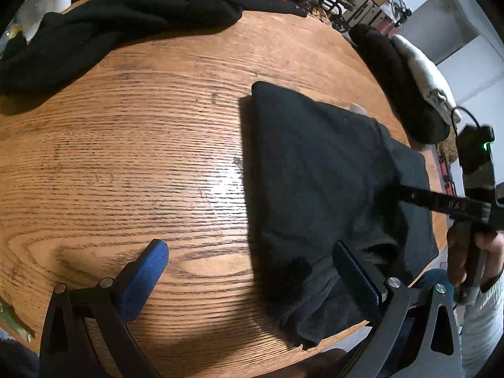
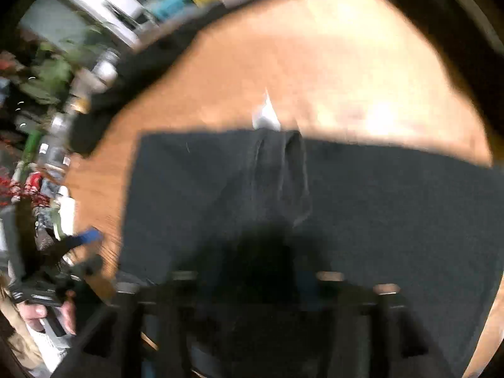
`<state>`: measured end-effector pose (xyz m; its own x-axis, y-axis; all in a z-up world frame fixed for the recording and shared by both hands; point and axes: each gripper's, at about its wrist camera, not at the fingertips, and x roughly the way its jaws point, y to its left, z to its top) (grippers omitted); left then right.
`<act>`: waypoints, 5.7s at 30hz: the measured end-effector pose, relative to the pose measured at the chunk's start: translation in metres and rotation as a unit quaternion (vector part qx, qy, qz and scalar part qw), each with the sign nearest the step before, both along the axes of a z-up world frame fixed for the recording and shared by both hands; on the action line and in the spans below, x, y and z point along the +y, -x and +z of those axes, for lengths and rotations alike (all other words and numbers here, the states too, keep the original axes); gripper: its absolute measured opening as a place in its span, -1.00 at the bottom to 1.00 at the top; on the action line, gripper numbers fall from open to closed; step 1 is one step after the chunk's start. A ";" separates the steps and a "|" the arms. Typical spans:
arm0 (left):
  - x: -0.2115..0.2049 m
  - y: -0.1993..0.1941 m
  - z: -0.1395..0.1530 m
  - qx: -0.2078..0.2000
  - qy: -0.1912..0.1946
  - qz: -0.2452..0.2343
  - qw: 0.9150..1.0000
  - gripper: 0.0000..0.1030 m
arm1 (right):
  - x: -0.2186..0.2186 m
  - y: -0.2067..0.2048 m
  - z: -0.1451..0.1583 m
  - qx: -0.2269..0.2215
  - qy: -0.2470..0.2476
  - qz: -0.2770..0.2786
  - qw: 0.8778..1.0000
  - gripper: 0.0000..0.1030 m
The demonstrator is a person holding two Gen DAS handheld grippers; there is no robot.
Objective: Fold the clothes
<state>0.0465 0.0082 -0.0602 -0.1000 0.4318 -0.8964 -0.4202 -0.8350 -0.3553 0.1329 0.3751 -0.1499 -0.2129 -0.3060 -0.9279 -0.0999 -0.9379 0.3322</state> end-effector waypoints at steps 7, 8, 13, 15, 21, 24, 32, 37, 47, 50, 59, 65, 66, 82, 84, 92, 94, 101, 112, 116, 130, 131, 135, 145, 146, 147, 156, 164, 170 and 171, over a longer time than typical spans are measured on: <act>0.003 -0.006 -0.008 -0.012 0.018 -0.026 0.999 0.99 | -0.015 -0.046 -0.002 0.016 0.047 -0.003 0.999 0.21; 0.005 -0.009 -0.010 -0.009 0.025 -0.036 0.999 0.99 | -0.025 -0.050 -0.002 0.019 0.038 0.011 0.999 0.14; 0.003 -0.017 -0.016 0.016 0.062 -0.055 0.996 1.00 | -0.076 -0.058 -0.007 0.053 -0.107 0.122 0.985 -0.80; 0.000 -0.019 -0.016 0.025 0.070 -0.057 0.996 1.00 | -0.082 -0.061 -0.005 0.048 -0.127 0.142 0.981 -0.71; -0.013 -0.022 0.008 0.008 -0.040 -0.044 0.998 0.99 | -0.048 -0.066 0.025 0.075 -0.053 0.123 0.988 0.10; -0.005 -0.029 0.012 -0.013 -0.084 -0.038 0.996 0.99 | -0.011 -0.061 0.037 0.109 -0.030 0.080 0.990 0.34; 0.002 -0.045 -0.017 -0.023 -0.037 0.011 0.999 -0.71 | 0.073 -0.050 0.042 0.170 0.030 -0.012 0.985 0.44; -0.010 -0.047 -0.013 -0.057 -0.040 0.026 0.997 -0.64 | 0.099 -0.051 0.040 0.159 0.057 -0.042 0.985 0.46; -0.009 0.034 0.039 -0.030 -0.143 0.078 0.986 0.60 | 0.139 -0.069 0.052 0.175 0.143 -0.115 0.967 0.64; 0.022 0.069 0.020 -0.038 -0.121 0.067 0.990 0.56 | 0.136 -0.065 0.046 0.173 0.125 -0.115 0.970 0.64; 0.072 0.094 -0.006 -0.059 -0.112 0.003 0.992 -0.09 | 0.156 -0.073 0.028 0.158 0.108 -0.125 0.974 0.64; 0.057 0.086 -0.007 -0.018 -0.073 0.010 0.997 -0.86 | 0.194 -0.081 0.032 0.159 0.081 -0.154 0.972 0.64; 0.049 0.089 -0.008 -0.025 -0.080 0.025 0.996 -0.85 | 0.200 -0.082 0.031 0.156 0.078 -0.157 0.972 0.64; 0.022 0.062 0.016 -0.070 -0.230 0.000 0.971 0.47 | 0.269 -0.104 -0.015 -0.003 0.057 -0.162 0.985 0.57; 0.028 0.055 0.018 -0.074 -0.230 -0.019 0.970 0.47 | 0.267 -0.105 -0.016 -0.003 0.058 -0.163 0.985 0.30; 0.049 0.032 0.033 -0.066 -0.217 -0.077 0.971 0.47 | 0.224 -0.089 -0.015 -0.017 -0.003 -0.132 0.991 -0.75; 0.047 0.029 0.037 -0.063 -0.216 -0.078 0.971 0.47 | 0.216 -0.086 -0.009 -0.026 -0.027 -0.132 0.991 -0.82; 0.031 0.027 0.048 -0.055 -0.226 -0.069 0.970 0.47 | 0.118 -0.060 0.079 0.043 -0.075 -0.029 0.996 -0.85; 0.015 0.027 0.048 -0.057 -0.220 -0.050 0.973 0.47 | 0.005 -0.032 0.075 0.034 0.043 0.075 0.996 0.22; 0.013 0.027 0.043 -0.061 -0.202 -0.048 0.976 0.47 | 0.067 -0.050 0.121 0.085 0.005 0.011 0.996 0.65; 0.039 0.024 0.012 -0.078 -0.129 -0.049 0.987 0.47 | 0.104 -0.053 0.056 0.061 -0.182 0.026 0.981 0.42; 0.040 0.025 0.010 -0.078 -0.124 -0.048 0.988 0.47 | 0.102 -0.042 0.055 0.061 -0.189 0.027 0.980 0.42; 0.040 0.025 0.005 -0.081 -0.114 -0.050 0.989 0.47 | 0.100 0.004 0.043 0.048 -0.161 -0.001 0.986 0.40; 0.037 0.026 0.007 -0.077 -0.085 -0.064 0.991 0.47 | 0.061 0.022 0.046 0.037 -0.072 0.015 0.997 0.42; 0.033 0.027 0.008 -0.077 -0.084 -0.060 0.992 0.47 | 0.050 0.020 0.049 0.032 -0.048 0.033 0.998 0.43; 0.030 0.029 0.009 -0.077 -0.083 -0.056 0.992 0.47 | 0.038 0.019 0.051 0.027 -0.020 0.050 0.998 0.43; -0.005 0.030 0.009 -0.081 -0.072 -0.024 0.994 0.47 | -0.030 -0.018 -0.002 -0.093 0.050 0.079 0.991 0.35; -0.021 0.021 0.015 -0.070 -0.078 -0.030 0.994 0.47 | -0.017 -0.007 -0.004 -0.066 0.076 -0.005 0.995 0.45; -0.031 0.017 0.021 -0.063 -0.086 -0.023 0.994 0.47 | -0.024 -0.003 -0.008 -0.067 0.104 -0.013 0.992 0.64; -0.033 0.016 0.021 -0.062 -0.087 -0.022 0.994 0.47 | -0.027 -0.005 -0.006 -0.067 0.112 -0.010 0.991 0.63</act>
